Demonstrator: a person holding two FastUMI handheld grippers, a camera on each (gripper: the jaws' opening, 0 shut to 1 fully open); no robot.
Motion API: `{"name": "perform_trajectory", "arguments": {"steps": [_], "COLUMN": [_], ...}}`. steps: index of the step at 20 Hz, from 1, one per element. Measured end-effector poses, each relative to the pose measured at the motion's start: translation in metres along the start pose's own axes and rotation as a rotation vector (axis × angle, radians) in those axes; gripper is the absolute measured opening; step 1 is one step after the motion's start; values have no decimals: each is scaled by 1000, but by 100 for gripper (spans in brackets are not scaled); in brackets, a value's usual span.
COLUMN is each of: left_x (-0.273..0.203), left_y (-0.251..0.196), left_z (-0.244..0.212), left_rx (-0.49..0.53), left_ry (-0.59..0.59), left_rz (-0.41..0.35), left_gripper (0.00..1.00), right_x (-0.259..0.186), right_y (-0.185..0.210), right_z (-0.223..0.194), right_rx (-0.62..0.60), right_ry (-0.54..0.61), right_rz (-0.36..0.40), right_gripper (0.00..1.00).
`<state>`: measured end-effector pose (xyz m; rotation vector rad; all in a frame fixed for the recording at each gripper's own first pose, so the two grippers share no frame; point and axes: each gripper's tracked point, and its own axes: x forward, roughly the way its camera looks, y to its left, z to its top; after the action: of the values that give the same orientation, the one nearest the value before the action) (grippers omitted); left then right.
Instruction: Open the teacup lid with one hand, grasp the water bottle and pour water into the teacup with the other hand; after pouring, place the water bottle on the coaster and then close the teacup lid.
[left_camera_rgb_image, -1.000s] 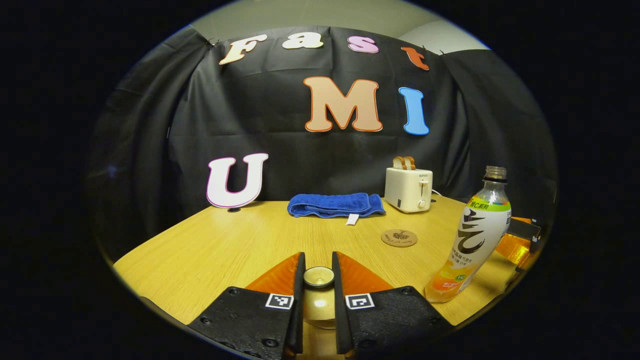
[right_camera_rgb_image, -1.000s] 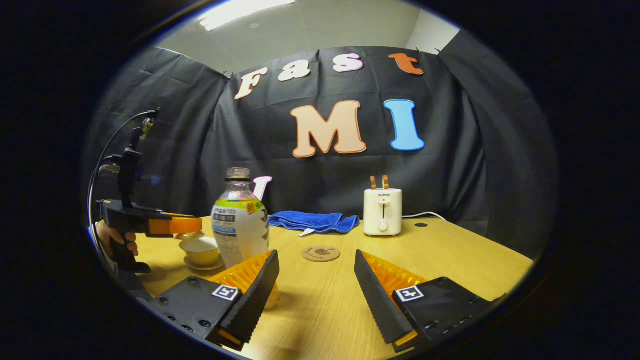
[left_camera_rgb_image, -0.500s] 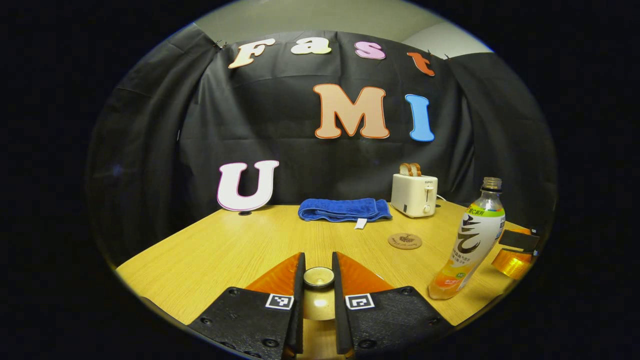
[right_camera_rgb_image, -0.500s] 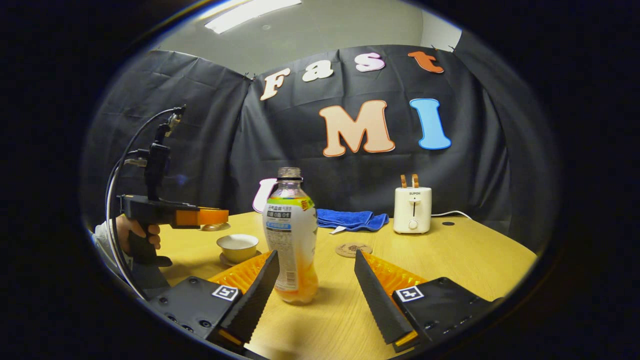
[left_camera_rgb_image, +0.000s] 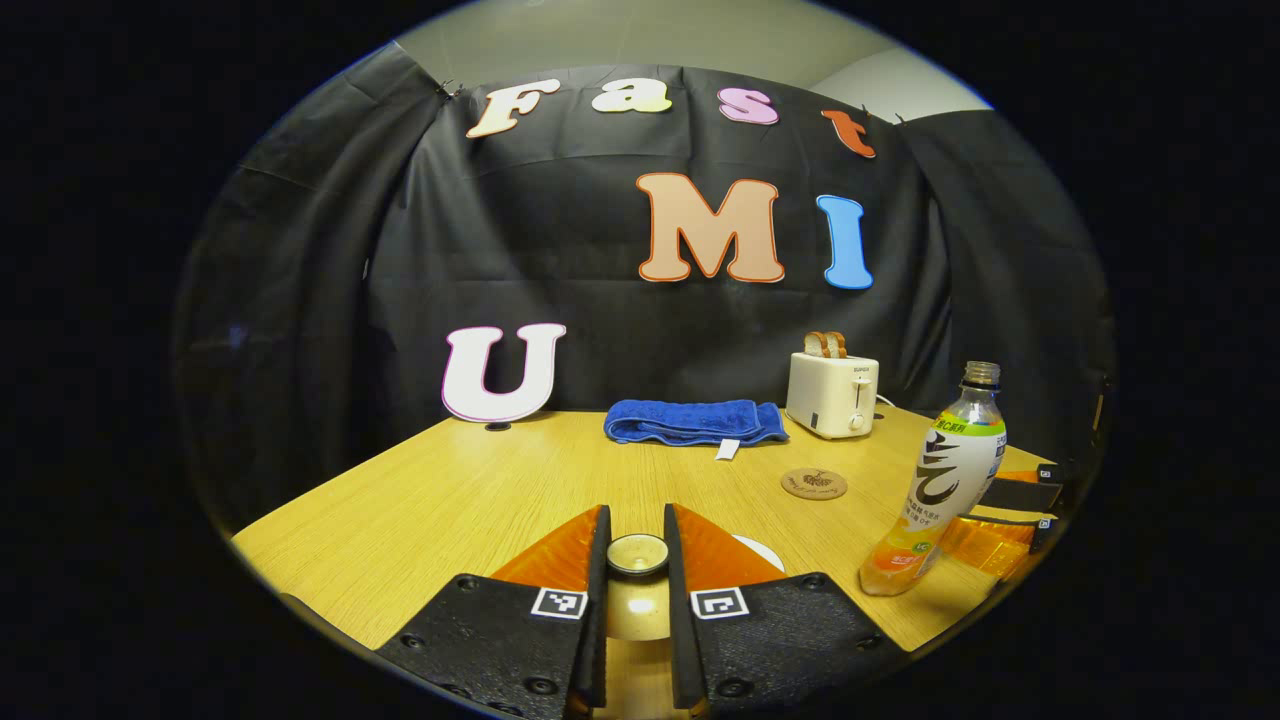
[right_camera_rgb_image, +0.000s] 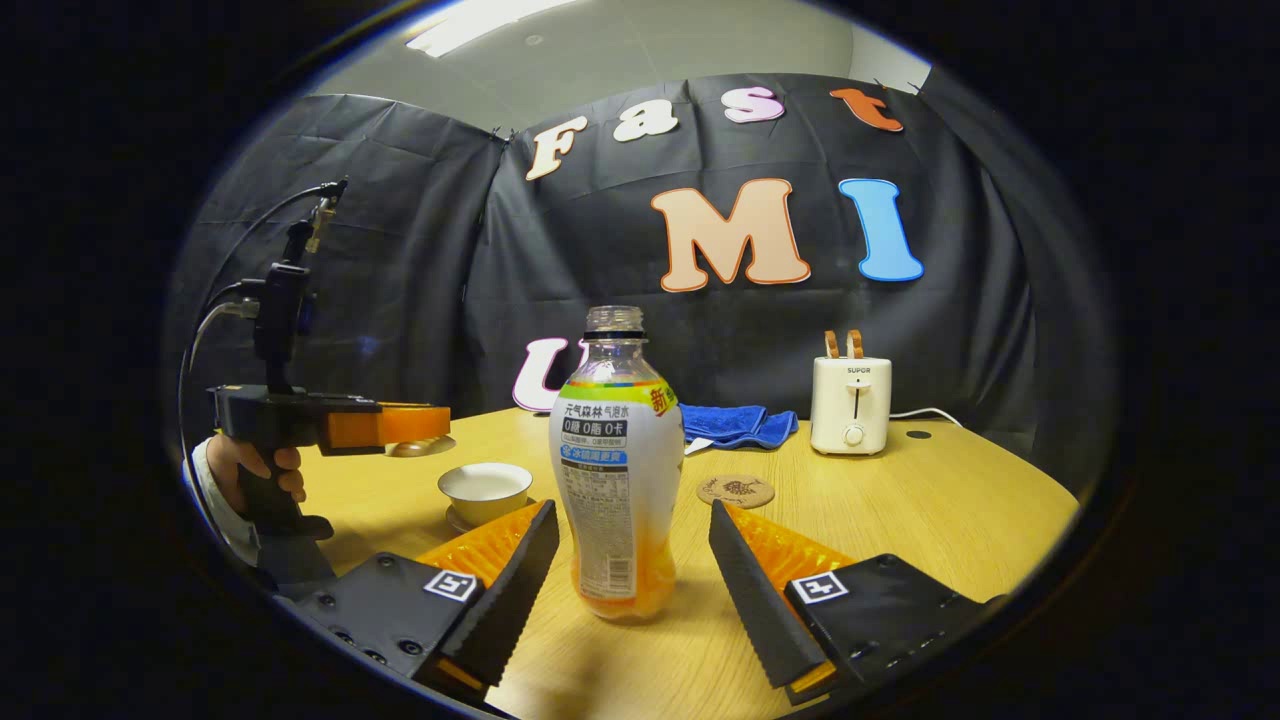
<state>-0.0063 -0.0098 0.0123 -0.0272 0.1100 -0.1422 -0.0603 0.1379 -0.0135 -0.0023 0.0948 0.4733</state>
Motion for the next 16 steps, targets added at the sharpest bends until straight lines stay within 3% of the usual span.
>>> {"name": "perform_trajectory", "arguments": {"steps": [10, 12, 16], "left_x": [2, 2, 1], "left_y": [8, 12, 21], "left_z": [-5, -5, -8], "left_rx": [-21, -19, -26], "left_ry": [1, -1, 3], "left_rz": [2, 6, 17], "left_gripper": [23, 23, 23], "right_x": [27, 29, 36], "right_y": [7, 4, 3], "right_z": [-7, -7, -8], "right_rx": [2, 3, -34], "right_ry": [48, 48, 55], "right_rz": [-3, -15, -23], "right_gripper": [95, 73, 73]}}
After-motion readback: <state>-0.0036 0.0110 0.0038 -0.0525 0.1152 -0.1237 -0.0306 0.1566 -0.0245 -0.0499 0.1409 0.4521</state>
